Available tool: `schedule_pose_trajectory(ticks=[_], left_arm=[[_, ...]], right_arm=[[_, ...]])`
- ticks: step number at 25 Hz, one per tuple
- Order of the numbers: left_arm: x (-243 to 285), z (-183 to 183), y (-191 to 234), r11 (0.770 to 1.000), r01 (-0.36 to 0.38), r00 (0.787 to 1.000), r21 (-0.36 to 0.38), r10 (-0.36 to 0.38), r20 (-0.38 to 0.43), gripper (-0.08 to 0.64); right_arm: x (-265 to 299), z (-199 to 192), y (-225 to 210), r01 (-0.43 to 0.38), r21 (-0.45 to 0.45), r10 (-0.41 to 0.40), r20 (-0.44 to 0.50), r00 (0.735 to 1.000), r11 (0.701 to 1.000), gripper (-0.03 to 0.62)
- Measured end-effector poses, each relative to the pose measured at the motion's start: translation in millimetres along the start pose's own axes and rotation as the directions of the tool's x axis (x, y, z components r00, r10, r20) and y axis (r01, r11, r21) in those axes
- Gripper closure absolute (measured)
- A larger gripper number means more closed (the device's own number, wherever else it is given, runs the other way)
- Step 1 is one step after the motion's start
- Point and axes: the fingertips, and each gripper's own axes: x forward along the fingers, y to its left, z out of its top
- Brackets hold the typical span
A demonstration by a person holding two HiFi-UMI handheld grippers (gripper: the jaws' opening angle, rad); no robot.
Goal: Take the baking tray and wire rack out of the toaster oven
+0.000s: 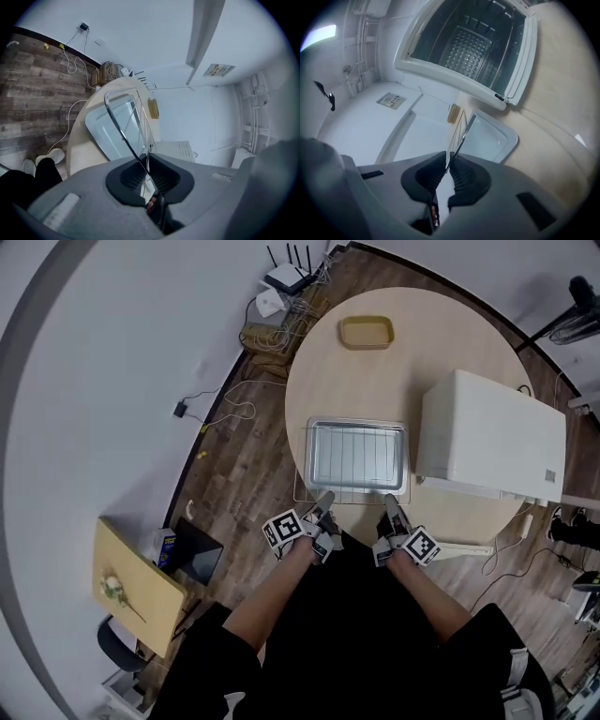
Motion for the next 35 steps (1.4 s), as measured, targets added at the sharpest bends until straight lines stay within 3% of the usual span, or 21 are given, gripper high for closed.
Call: schedule_pose_trajectory(ticks=[6,11,17,23,26,29,31,35], left_arm=[[23.4,1.3,17.1,0.999,-0.042,0.997,0.002,0.042,-0.057,0.532],[35.5,1.9,27.8,0.997,-0.066,0.991,0.049,0.071,-0.111,0.532],[34.2,4.3,42.7,0.998,-0.070,0.985,0.003,0.070,-0.159,0.532],[48.3,-7.2,50.5,0.996,-0.083,0.953,0.034,0.089,-0.290,0.530],[47.8,-8.7,56.2,0.995,-0.092,0.944,0.040,0.100,-0.313,0.521],[50.0,-12.6,57.0,0.993,-0.113,0.936,0.042,0.121,-0.332,0.472],[50.7,-15.9,57.5,0.989,-0.129,0.922,0.075,0.148,-0.357,0.431],[48.1,-18.3,57.5,0.975,-0.151,0.892,0.164,0.206,-0.404,0.415]], right_arm=[[3.6,1.1,-37.5,0.095,0.039,-0.095,-0.007,0.995,0.995,0.565],[5.4,-3.6,-56.9,0.153,0.100,-0.153,-0.008,0.988,0.983,0.565],[14.3,-14.6,-70.5,0.250,0.151,-0.243,-0.060,0.968,0.956,0.565],[15.6,-6.3,-84.9,0.270,0.150,-0.259,-0.089,0.962,0.951,0.558],[16.7,-11.4,-90.9,0.265,0.194,-0.242,-0.133,0.961,0.945,0.554],[14.1,-13.0,-95.2,0.305,0.188,-0.275,-0.169,0.946,0.934,0.546],[13.6,-15.9,-98.1,0.342,0.154,-0.311,-0.195,0.930,0.927,0.533],[14.9,-21.1,-96.9,0.379,0.120,-0.345,-0.232,0.909,0.918,0.518]])
